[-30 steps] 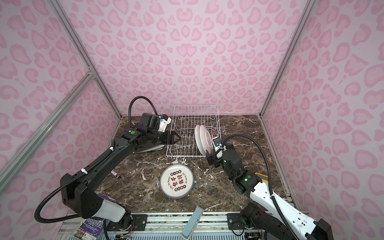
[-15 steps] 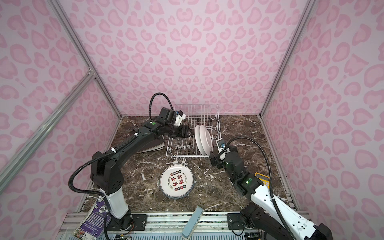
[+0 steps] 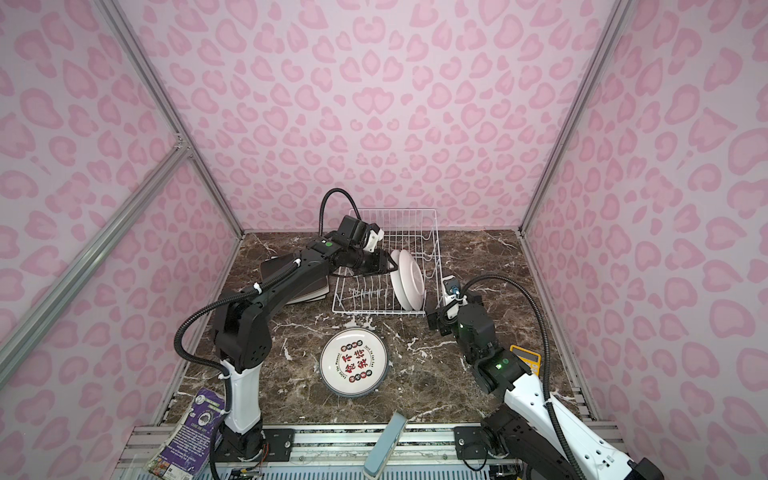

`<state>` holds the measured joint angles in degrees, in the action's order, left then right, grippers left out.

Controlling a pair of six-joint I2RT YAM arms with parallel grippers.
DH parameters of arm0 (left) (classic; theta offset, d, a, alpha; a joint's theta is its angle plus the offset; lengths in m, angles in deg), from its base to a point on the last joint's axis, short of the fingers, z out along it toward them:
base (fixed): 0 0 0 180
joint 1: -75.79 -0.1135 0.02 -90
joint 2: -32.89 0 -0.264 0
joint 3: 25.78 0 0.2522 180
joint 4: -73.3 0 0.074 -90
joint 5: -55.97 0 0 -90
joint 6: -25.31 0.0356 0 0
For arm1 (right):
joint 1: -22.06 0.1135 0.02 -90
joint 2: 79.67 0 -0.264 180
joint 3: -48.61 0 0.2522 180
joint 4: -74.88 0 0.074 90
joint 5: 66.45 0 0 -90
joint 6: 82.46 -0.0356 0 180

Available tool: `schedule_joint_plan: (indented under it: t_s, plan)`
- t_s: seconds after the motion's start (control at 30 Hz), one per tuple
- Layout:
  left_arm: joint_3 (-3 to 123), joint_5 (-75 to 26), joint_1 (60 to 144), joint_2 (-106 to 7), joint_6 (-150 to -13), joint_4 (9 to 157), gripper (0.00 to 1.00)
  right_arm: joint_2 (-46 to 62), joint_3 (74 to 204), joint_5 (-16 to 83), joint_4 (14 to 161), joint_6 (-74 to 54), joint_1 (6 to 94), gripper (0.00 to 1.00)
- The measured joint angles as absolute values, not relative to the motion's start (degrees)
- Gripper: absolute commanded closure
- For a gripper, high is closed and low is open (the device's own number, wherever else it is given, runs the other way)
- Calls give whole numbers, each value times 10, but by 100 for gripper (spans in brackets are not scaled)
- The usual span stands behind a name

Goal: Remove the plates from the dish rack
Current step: 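Reach the left gripper into the rack and grasp the sunburst plate rim, then lift the sunburst printed plate upward out of the rack slot with the left gripper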

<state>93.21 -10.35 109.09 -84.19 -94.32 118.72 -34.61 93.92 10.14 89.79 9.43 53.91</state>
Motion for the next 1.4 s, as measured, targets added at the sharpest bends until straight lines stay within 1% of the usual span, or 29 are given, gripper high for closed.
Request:
schedule_joint_plan:
  t_s: [0.07, 0.1, 0.4, 0.43, 0.57, 0.7, 0.83, 1.2, 1.37, 1.4]
  plan:
    - [935, -107, 1093, -847, -947, 1187, 59, -350, 938, 101, 898, 92, 539, 1]
    - [936, -108, 1095, -850, -947, 1187, 60, -351, 937, 101, 897, 91, 539, 1]
    - [943, -107, 1100, -867, -957, 1183, 62, -360, 936, 102, 898, 86, 538, 1]
    - [943, -106, 1100, -869, -959, 1182, 67, -361, 936, 102, 898, 86, 538, 1]
    - [944, -98, 1102, -877, -966, 1168, 71, -364, 936, 102, 898, 84, 538, 1]
    - [950, -93, 1103, -886, -976, 1162, 72, -369, 935, 102, 898, 81, 538, 2]
    - [966, -89, 1103, -897, -976, 1161, 80, -376, 927, 101, 898, 79, 538, 1]
    - [1002, -59, 1103, -924, -1000, 1154, 87, -381, 927, 101, 894, 80, 538, 2]
    - [1010, -59, 1102, -931, -1008, 1152, 96, -387, 927, 101, 894, 80, 537, 1]
    - [1010, -60, 1102, -932, -1008, 1151, 96, -387, 926, 101, 893, 80, 536, 1]
